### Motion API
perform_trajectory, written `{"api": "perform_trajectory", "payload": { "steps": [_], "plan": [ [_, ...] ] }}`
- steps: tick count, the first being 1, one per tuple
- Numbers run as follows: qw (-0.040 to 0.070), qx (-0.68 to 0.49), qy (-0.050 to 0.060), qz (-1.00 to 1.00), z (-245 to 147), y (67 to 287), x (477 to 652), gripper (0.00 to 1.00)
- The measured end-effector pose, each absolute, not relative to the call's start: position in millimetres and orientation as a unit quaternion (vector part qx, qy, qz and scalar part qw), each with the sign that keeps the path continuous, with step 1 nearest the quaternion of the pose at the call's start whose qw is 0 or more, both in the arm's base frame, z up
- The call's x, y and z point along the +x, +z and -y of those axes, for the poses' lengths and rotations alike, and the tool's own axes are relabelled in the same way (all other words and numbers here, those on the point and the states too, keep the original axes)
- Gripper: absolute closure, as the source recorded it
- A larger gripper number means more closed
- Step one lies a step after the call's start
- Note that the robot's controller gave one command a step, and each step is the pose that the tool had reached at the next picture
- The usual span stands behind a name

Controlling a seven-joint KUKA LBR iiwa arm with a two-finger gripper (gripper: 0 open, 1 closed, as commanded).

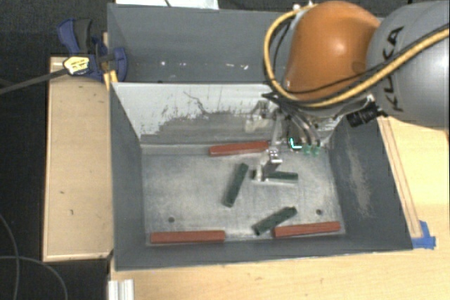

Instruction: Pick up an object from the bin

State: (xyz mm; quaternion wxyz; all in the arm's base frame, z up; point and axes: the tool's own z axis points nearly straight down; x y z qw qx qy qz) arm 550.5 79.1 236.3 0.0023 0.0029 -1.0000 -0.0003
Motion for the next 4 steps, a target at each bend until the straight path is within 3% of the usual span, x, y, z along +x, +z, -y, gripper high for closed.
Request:
{"api": "perform_trajectory", "payload": {
  "steps": [1, 2, 3, 4],
  "plan": [
    [-0.002, 0.002, -0.001, 1.000, -79, 240, 552.1, 0.00],
    [-0.004, 0.040, -0.001, 0.999, -73, 212, 551.9, 0.00],
    [-0.004, 0.078, 0.000, 0.997, -72, 155, 564.5, 0.00],
    [-0.007, 0.190, -0.001, 0.982, -75, 76, 538.1, 1.00]
  ]
}}
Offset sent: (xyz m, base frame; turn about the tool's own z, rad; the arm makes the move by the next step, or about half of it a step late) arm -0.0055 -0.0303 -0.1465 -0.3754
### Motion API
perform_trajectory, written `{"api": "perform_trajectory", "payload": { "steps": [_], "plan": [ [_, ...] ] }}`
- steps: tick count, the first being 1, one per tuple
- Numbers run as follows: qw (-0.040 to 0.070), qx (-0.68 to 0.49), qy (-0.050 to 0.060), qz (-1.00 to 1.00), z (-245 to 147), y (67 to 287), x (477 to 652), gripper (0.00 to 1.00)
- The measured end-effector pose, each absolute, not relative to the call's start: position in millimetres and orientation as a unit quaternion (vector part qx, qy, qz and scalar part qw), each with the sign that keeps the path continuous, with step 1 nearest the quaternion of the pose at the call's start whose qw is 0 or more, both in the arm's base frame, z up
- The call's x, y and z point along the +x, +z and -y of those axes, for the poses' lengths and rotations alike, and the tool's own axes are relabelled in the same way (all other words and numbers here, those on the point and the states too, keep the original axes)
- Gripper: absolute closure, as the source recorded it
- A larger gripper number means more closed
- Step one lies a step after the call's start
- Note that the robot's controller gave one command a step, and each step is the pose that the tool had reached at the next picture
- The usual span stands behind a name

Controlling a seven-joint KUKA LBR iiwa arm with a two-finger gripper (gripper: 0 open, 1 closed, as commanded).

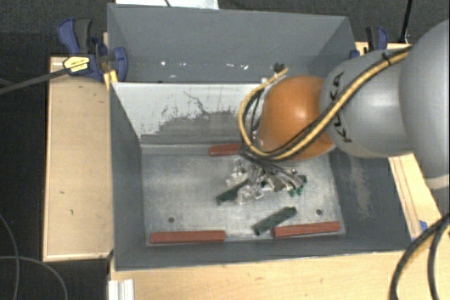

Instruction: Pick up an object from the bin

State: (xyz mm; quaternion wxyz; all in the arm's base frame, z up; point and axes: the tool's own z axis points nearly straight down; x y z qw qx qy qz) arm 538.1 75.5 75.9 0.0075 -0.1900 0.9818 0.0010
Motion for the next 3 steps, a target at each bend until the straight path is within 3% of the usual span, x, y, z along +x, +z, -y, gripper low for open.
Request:
{"api": "perform_trajectory", "payload": {
  "steps": [3],
  "plan": [
    [0.007, -0.186, 0.001, -0.982, -75.5, 75.9, 538.1, 1.00]
  ]
}}
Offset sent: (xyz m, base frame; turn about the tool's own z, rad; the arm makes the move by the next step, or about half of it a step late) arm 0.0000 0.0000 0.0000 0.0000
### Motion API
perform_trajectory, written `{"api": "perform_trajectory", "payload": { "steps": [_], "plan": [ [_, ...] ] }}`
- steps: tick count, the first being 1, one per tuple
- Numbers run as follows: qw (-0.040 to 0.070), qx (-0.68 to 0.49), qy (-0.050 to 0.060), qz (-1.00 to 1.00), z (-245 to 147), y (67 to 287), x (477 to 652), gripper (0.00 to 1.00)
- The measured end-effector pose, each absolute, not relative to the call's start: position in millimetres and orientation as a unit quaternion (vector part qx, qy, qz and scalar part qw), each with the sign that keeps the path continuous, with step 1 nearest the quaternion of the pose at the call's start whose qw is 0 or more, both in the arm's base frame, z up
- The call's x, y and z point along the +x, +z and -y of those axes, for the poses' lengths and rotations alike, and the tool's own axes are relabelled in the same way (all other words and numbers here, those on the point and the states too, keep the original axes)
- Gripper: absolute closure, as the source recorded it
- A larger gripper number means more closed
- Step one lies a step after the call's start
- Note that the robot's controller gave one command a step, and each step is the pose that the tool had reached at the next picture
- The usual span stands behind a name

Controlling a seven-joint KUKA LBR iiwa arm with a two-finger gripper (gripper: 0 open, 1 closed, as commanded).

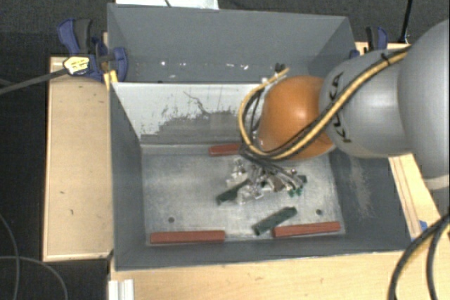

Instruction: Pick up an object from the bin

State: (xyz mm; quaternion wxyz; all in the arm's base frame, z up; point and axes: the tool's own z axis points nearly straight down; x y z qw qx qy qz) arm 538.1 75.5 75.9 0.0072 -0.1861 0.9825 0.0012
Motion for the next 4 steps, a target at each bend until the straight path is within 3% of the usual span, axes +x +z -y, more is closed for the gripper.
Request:
{"api": "perform_trajectory", "payload": {
  "steps": [1, 2, 3, 4],
  "plan": [
    [0.005, -0.187, 0.001, -0.982, -75, 78, 536.6, 1.00],
    [0.002, -0.148, 0.001, -0.989, -74, 88, 571.9, 1.00],
    [0.002, -0.148, 0.001, -0.989, -74, 88, 571.9, 1.00],
    [0.001, -0.138, 0.000, -0.990, -72, 203, 578.4, 1.00]
  ]
}}
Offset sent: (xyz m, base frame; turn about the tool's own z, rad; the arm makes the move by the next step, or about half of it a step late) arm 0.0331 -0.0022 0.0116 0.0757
